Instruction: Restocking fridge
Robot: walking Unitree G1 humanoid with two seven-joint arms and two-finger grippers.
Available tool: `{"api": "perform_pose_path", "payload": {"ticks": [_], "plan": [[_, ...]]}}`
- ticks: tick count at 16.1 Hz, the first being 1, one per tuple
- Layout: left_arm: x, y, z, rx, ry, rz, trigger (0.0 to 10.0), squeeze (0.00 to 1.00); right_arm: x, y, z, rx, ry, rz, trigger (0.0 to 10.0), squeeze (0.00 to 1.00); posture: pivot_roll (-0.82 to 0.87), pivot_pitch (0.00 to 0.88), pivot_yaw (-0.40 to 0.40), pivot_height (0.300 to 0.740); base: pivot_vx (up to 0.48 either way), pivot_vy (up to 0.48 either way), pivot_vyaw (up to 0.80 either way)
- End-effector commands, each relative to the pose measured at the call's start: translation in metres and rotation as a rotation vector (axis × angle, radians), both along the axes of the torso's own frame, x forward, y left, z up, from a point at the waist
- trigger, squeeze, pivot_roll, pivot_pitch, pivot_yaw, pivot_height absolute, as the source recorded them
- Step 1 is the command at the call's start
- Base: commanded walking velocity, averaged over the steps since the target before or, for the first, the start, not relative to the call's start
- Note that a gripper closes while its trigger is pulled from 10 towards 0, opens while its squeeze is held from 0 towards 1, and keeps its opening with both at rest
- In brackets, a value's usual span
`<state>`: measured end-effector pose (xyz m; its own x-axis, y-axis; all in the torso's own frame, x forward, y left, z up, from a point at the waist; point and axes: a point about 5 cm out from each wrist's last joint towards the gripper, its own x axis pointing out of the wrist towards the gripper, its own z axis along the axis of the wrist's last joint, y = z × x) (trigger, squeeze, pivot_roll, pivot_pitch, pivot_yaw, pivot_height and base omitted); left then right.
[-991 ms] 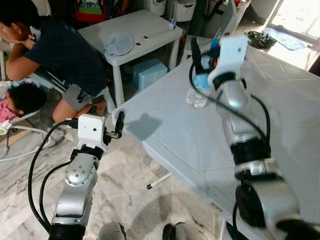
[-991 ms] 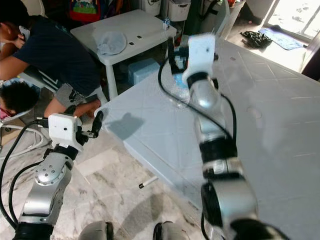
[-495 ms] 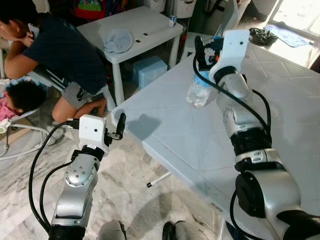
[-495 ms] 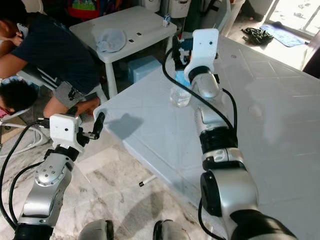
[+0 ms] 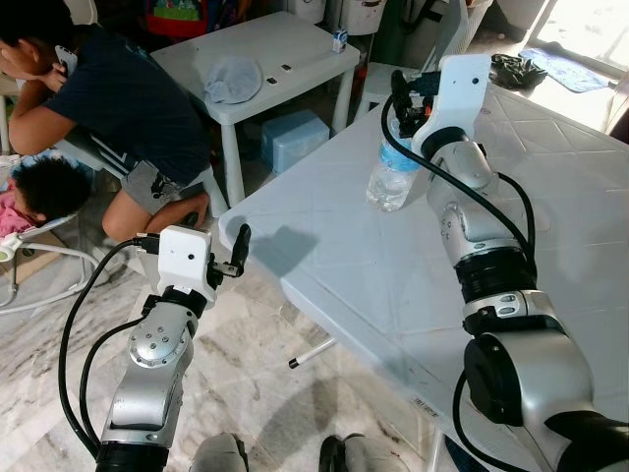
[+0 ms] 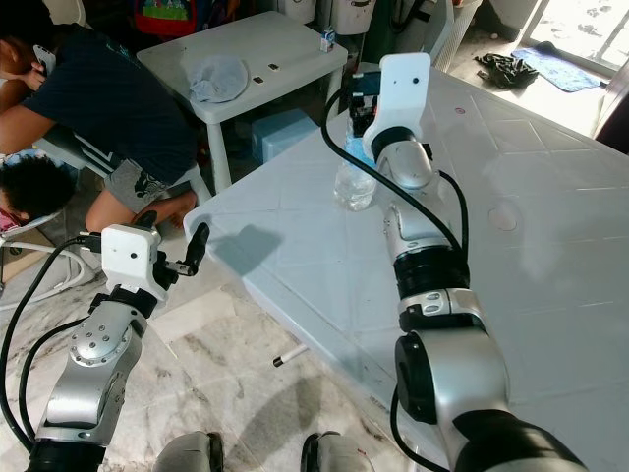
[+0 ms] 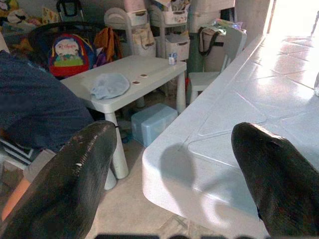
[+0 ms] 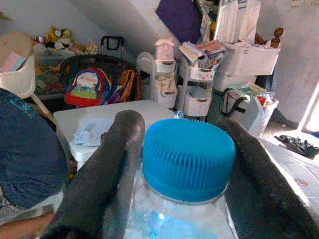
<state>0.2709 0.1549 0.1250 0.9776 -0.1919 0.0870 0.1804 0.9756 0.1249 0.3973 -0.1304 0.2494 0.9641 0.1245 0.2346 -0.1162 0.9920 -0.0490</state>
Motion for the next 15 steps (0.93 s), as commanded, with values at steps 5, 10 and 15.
{"api": "perform_pose_path", "payload": {"ticks": [5,10,15], "plan": [[0.000,0.000,-0.001,0.007,0.013,-0.007,10.0,0.00,-0.014,-0.005,0.011,-0.092,-0.018,0.030,0.0,0.00,0.08,0.098,-0.078,0.740,0.000,0.000,0.00],[0.004,-0.004,-0.007,0.013,0.052,-0.001,10.0,0.00,-0.043,-0.007,-0.003,-0.115,0.066,0.072,0.0,0.00,0.06,0.081,-0.071,0.740,0.000,0.000,0.00],[-0.001,-0.005,-0.019,-0.022,0.101,0.048,10.0,0.00,-0.078,0.006,-0.025,0.003,0.151,0.149,1.6,0.00,0.05,0.047,-0.064,0.740,0.000,0.000,0.00]]}}
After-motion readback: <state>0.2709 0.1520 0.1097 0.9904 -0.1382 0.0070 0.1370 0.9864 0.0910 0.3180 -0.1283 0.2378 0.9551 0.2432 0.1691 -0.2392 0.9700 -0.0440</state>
